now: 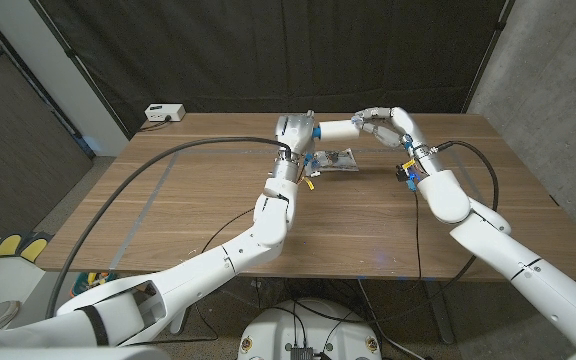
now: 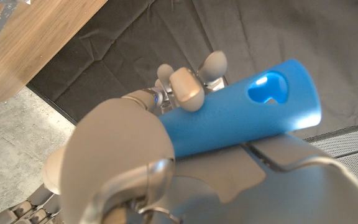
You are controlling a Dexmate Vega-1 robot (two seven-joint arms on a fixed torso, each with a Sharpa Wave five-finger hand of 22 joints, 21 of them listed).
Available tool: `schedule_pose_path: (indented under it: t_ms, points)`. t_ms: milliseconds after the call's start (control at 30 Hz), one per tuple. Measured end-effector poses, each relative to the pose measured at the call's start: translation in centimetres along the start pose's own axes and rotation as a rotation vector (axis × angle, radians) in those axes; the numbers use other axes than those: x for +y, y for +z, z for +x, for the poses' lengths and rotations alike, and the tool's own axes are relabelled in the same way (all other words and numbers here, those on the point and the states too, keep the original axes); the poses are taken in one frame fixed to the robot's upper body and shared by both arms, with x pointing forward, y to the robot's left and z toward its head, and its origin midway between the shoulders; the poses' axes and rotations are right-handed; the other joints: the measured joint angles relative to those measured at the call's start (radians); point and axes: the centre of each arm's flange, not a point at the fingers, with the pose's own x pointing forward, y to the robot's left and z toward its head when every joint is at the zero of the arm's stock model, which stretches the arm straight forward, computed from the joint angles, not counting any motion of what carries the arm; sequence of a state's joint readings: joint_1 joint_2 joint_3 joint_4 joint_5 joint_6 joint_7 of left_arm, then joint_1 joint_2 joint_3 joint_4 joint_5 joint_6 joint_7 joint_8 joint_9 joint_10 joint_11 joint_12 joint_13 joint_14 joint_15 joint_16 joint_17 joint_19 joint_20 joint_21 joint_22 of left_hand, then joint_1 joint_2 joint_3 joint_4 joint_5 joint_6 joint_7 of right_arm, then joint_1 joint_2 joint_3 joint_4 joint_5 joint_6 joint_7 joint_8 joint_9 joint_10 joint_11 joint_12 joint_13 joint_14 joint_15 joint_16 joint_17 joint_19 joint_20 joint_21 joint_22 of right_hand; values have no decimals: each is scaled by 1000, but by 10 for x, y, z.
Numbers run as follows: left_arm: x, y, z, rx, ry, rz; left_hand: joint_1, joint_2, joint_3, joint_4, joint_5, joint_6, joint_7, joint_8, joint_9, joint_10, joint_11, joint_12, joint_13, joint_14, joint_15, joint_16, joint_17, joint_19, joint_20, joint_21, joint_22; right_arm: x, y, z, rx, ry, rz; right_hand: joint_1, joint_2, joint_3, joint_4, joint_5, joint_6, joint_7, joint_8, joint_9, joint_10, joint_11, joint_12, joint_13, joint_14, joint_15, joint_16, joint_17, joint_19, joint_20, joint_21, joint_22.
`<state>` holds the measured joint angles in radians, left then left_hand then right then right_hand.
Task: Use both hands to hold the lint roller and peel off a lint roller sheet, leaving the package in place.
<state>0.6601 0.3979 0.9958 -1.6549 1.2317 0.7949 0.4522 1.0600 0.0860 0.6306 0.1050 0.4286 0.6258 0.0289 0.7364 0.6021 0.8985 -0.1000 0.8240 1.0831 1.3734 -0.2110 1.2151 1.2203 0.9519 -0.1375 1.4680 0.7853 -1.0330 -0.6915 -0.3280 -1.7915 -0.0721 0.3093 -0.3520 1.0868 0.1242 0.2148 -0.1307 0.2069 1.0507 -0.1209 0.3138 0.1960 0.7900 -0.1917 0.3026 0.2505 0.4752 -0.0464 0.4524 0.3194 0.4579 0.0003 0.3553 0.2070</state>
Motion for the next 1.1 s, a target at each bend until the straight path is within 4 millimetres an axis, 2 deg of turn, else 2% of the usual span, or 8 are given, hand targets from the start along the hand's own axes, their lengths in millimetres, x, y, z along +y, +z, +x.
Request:
schedule_pose_path:
  t_ms: [67,167,200,367,533,1100]
  points:
    - [0,0,-1,-1,0,-1,0,0,0,0,0,0,0,0,-2,0,0,0,-4,0,0,0,0,0,0,0,-1,-3,4,0,-25,-27,-4,0,0,-3,2,1,2,-2,2,-4,23,-5,5,-4,16,-1,-5,-7,-3,-22,4,0]
    - [1,1,-1,-1,0,-4,0,0,1,-1,0,0,0,0,-4,-1,-1,0,-5,0,0,0,0,0,0,0,-3,-6,9,-1,-49,-54,-8,1,-1,-8,-2,14,4,-4,2,-9,48,-9,5,-9,29,-2,-13,-15,-8,-40,4,0]
    - [1,1,-1,-1,0,1,0,0,2,-2,0,0,0,0,-5,-1,-1,0,-5,0,0,0,0,0,0,0,-3,0,0,-4,-26,-80,15,3,-3,-11,-3,17,4,-4,2,-10,49,-8,5,-11,29,-2,-17,-17,-10,-42,4,0]
    - [2,2,-2,-1,2,2,0,0,4,-4,0,0,0,4,-7,-1,0,0,-9,0,0,0,0,0,0,0,-8,-1,1,-7,-37,-115,18,20,-20,-21,-12,34,36,-8,-5,-14,65,-13,5,-18,12,-3,-50,-30,-13,-44,11,5]
    - [3,2,-2,0,2,8,0,0,4,-4,-8,0,0,4,-10,0,0,5,-9,0,0,6,-1,0,0,3,-7,-2,-2,-12,-30,-132,26,23,-23,-26,-7,45,57,-11,-16,-14,63,-14,-11,-23,-8,-1,-70,-37,-30,-47,11,5]
    - [4,5,-4,3,-6,10,-2,-2,7,-9,-15,0,0,4,-16,0,0,8,-12,-5,6,6,-3,0,0,6,-12,-9,-4,-22,-77,-179,94,25,-26,-33,0,56,66,-9,-30,-14,61,-16,-18,-23,-27,0,-86,-41,-32,-45,11,5]
